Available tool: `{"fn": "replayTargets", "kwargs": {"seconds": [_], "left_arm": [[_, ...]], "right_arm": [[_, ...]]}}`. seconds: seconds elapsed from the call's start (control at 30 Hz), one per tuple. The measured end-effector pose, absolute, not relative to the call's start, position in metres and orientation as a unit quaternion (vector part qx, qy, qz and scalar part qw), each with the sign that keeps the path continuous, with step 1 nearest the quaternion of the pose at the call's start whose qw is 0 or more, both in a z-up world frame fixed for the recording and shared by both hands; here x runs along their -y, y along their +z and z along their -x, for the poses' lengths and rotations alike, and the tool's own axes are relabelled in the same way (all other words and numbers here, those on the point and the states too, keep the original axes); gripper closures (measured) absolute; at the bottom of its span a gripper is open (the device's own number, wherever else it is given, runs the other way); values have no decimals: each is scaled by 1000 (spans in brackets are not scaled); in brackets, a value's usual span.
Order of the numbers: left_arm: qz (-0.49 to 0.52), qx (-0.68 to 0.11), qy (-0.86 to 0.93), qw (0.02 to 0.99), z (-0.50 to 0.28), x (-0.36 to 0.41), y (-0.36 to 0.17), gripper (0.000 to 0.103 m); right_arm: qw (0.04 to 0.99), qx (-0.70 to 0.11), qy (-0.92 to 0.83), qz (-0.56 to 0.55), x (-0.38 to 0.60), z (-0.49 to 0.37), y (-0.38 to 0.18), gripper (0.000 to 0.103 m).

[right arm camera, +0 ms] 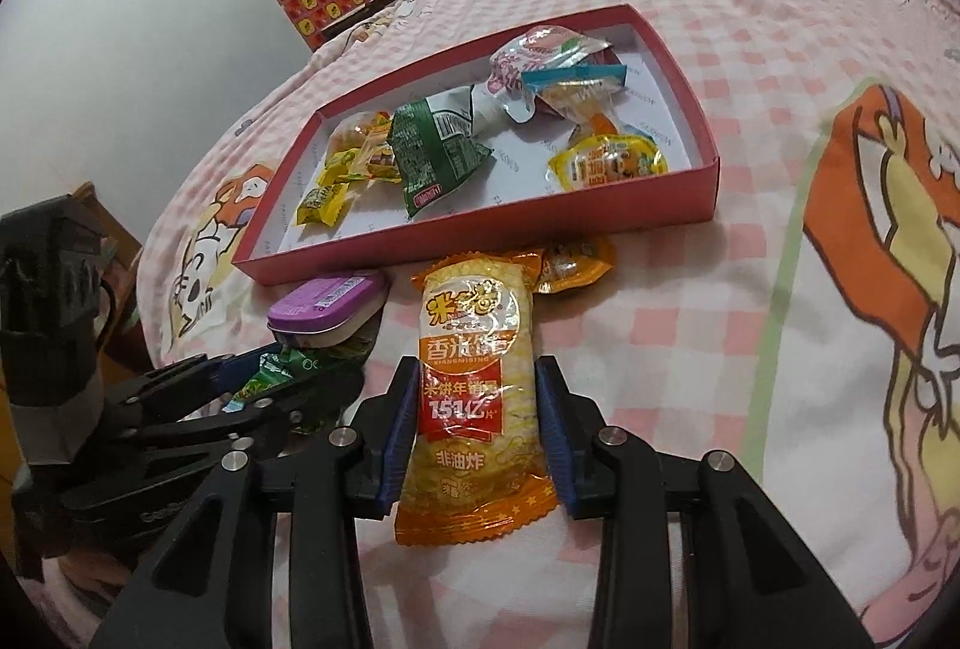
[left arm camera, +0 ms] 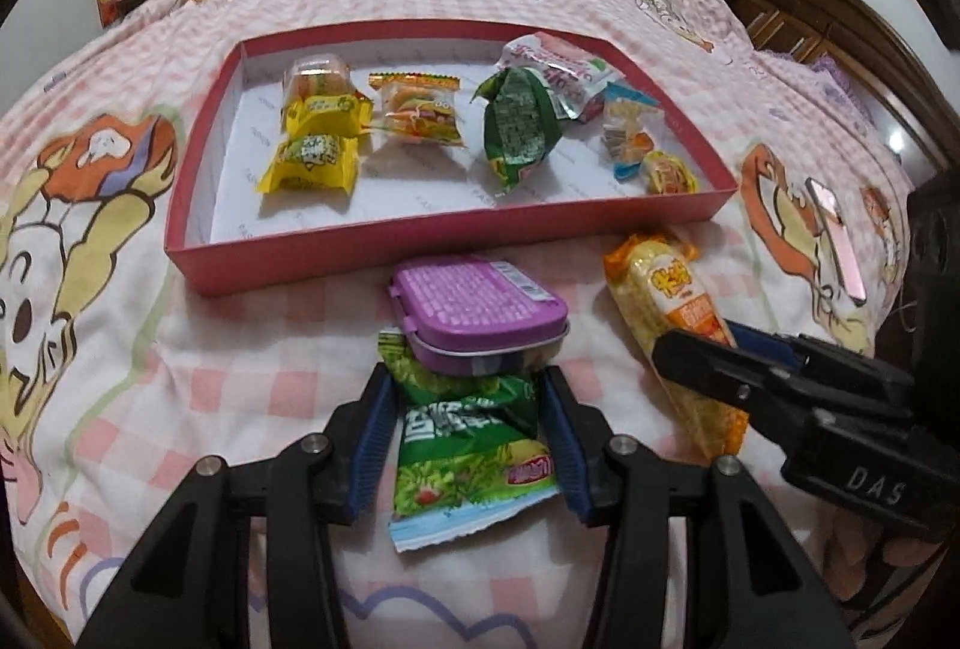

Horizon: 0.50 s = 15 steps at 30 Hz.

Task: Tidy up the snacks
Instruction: 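Grasp the green leaf-print snack bag with the left tool while the right grasps the yellow rice-cracker bag, then carry both bags over the red box and open both tools to release them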

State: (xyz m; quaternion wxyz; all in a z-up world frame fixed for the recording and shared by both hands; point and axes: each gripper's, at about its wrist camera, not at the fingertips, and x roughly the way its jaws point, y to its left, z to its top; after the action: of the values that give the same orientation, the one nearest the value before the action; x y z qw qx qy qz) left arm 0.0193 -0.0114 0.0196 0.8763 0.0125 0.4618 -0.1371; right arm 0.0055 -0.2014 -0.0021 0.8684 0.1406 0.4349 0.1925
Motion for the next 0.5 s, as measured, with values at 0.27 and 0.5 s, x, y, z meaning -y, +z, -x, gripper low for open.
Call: {"fn": "replayTargets", "kwargs": {"seconds": [0.27,0.5], "left_arm": [[-5,-462,-168,871,-10,8,29,61],[16,-451,-171,876,7,-9,47,62]], "right_arm": [[872,-432,191,-129,198,-2,1,65],[872,-431,196,-121,196,5,6,65]]}}
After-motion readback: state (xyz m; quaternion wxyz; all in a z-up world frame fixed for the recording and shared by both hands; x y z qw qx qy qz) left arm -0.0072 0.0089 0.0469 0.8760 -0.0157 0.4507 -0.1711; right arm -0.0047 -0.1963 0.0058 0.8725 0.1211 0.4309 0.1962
